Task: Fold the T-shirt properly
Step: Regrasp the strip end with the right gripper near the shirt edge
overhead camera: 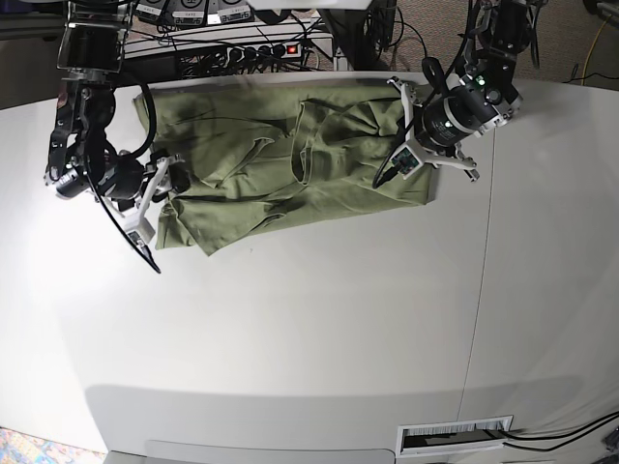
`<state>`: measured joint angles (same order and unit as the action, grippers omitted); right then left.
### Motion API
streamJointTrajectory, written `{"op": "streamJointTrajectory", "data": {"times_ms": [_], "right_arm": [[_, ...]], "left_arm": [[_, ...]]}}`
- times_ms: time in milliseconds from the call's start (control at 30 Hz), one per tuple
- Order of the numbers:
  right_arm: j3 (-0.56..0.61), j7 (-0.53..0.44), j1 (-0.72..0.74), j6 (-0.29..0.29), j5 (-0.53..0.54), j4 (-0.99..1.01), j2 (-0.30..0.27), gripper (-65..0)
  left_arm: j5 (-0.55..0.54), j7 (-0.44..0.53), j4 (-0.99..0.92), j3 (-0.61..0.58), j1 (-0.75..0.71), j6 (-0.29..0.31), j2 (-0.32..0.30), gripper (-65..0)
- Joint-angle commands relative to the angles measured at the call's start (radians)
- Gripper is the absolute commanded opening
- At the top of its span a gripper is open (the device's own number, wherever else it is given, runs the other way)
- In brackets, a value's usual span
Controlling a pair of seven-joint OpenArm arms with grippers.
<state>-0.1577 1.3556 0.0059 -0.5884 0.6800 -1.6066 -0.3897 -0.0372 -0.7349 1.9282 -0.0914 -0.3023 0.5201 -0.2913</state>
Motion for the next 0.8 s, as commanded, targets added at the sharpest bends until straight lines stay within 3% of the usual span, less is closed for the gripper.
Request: {"op": "streamJointTrajectory", "data": {"times_ms": [0,367,767], "right_arm": [[-0.015,-0.024,0.004,0.000,0.009,-0.016,-0.017,-36.2],[-0.073,-0.054,-0.058,0.000,0.015,-0.014,-0.013,-36.2],[-0.071,-0.097,-0.106,-0.001,0.049,-0.014,0.078,-36.2]], "left_arm": [[-0.008,0.019,0.013,0.002,0.003,-0.004,-0.004,-53.5],[-0.008,0.022,0.013,0.002,0.003,-0.004,-0.005,-53.5],[-0.008,0.033,0.013,0.002,0.003,-0.004,-0.005,-53.5]]}}
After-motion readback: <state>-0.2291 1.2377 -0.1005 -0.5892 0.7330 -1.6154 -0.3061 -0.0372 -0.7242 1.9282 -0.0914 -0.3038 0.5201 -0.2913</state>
